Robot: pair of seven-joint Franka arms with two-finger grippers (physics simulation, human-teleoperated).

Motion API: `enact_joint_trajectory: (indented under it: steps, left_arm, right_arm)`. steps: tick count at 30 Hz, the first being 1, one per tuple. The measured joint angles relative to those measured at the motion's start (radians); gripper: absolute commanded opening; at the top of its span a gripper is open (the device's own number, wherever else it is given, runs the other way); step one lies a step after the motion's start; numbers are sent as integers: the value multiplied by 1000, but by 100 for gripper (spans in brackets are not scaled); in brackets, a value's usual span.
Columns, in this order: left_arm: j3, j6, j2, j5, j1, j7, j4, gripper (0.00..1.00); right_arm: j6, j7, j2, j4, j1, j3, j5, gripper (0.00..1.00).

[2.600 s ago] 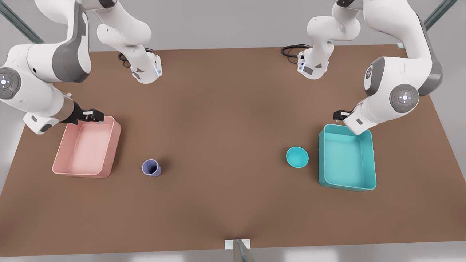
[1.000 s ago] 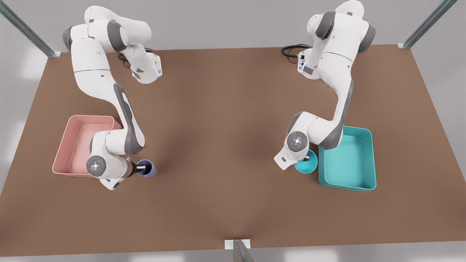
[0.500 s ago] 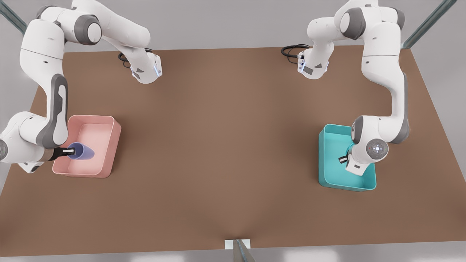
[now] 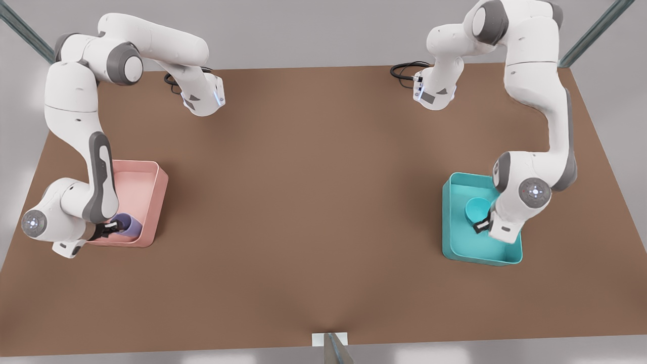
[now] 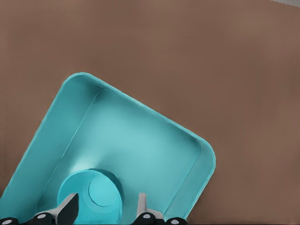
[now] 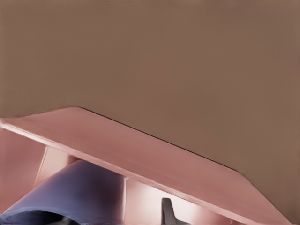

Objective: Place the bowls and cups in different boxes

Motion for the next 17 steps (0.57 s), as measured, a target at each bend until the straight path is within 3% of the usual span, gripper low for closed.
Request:
enact_joint_trajectory:
  steps: [3, 6, 8, 9, 12, 17]
  left_arm:
    - [-47, -235, -66, -71, -19, 57, 229, 100]
    - [-66, -433, -78, -120, -17, 118, 326, 100]
    - [-73, -540, -81, -134, -18, 154, 355, 100]
    - [-74, -580, -80, -134, -20, 171, 374, 100]
    - [-76, -660, -80, -120, -23, 215, 392, 100]
    - [-75, -731, -77, -112, -23, 274, 394, 100]
  right_arm:
    - [-28, -26, -50, 0, 1, 4, 10, 100]
    - [-119, -55, -154, 16, 4, 14, 34, 98]
    - [-224, -65, -193, 131, 50, 29, 70, 92]
    - [-275, -51, -200, 182, 101, 31, 80, 100]
    - [-462, 39, -244, 311, 230, 73, 18, 100]
    - [-629, 178, -441, 205, 250, 124, -83, 100]
